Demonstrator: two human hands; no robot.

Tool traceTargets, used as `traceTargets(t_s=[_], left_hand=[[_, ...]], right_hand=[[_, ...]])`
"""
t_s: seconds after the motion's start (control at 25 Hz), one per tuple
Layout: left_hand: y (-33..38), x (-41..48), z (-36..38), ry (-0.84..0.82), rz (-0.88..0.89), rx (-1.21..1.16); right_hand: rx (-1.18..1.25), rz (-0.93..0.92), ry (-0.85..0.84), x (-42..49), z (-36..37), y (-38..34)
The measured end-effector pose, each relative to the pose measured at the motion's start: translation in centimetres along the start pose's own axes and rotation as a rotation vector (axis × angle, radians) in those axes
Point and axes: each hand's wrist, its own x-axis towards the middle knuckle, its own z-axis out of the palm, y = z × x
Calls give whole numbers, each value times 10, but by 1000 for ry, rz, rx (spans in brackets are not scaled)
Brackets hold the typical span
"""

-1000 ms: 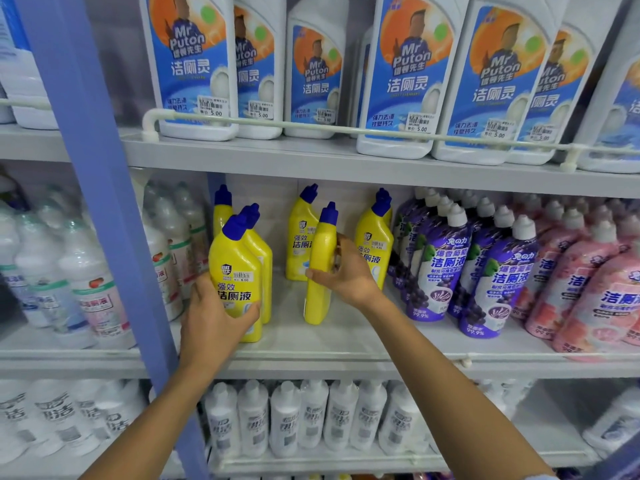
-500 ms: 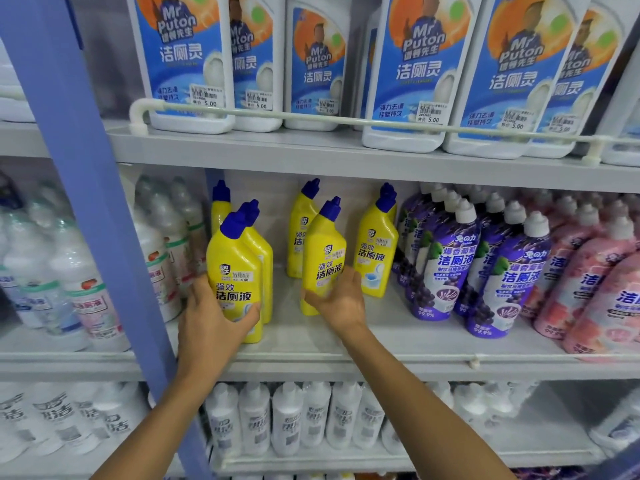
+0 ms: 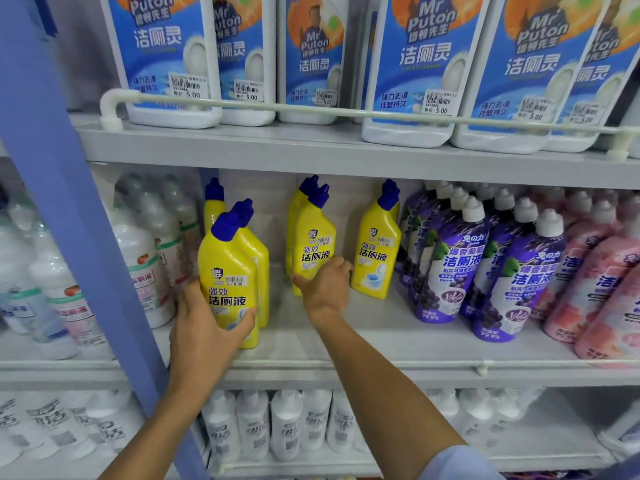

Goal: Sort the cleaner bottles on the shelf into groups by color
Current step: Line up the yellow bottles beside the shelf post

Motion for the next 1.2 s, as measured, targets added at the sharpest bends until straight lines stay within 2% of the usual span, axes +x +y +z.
traceTargets(t_s=[0.36,0.64,0.88,1.2], left_hand=[[2,-2,2,11,-23,15],[3,-3,1,8,-32,18],[5,-2,1,7,-35,26],[8,1,-2,-34,-37,-15]], right_hand=[[7,-19,77,13,23,-8],[-1,-40,58,13,23,-8],[-29,-111,-56,16,9,3],[-347,-466,-341,13,-58,27]])
